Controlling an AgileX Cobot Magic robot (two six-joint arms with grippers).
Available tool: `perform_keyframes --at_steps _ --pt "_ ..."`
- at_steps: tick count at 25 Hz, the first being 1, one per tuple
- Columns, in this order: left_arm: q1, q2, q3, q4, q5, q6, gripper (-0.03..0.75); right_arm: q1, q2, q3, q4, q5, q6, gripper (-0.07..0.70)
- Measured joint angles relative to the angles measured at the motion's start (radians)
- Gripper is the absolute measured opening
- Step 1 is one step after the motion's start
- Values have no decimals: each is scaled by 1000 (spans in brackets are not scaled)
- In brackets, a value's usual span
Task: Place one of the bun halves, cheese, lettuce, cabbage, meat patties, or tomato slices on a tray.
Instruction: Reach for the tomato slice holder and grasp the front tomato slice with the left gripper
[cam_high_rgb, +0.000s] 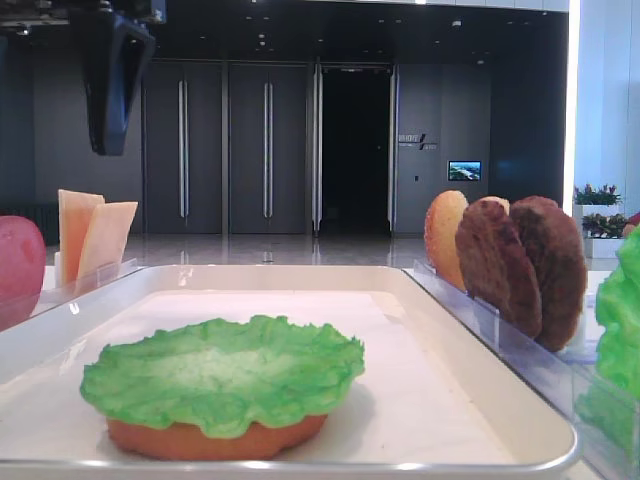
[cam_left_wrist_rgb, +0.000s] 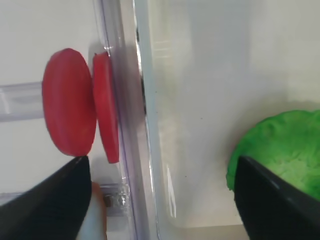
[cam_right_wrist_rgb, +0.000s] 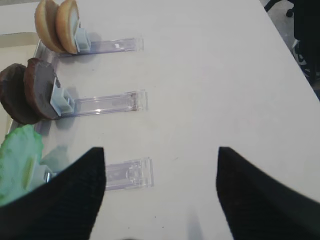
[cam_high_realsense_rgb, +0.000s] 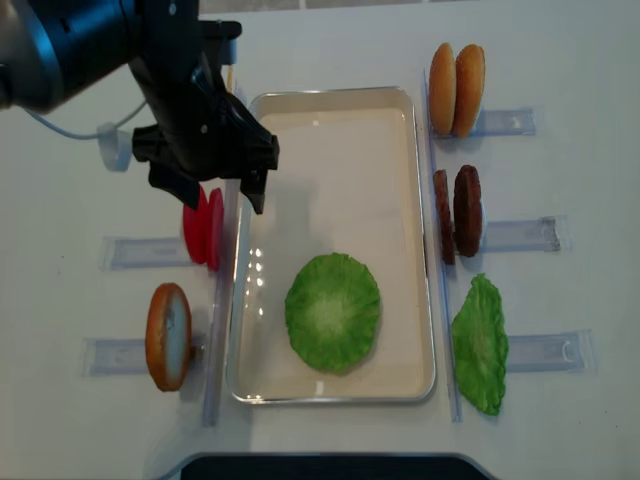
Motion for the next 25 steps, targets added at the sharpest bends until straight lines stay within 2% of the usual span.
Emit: perform_keyframes --at_steps 14,25 --pt "-3 34 0 82 -5 -47 692 0 0 0 0 0 0 481" --pt "-3 111 0 88 -25 -48 692 0 0 0 0 0 0 481"
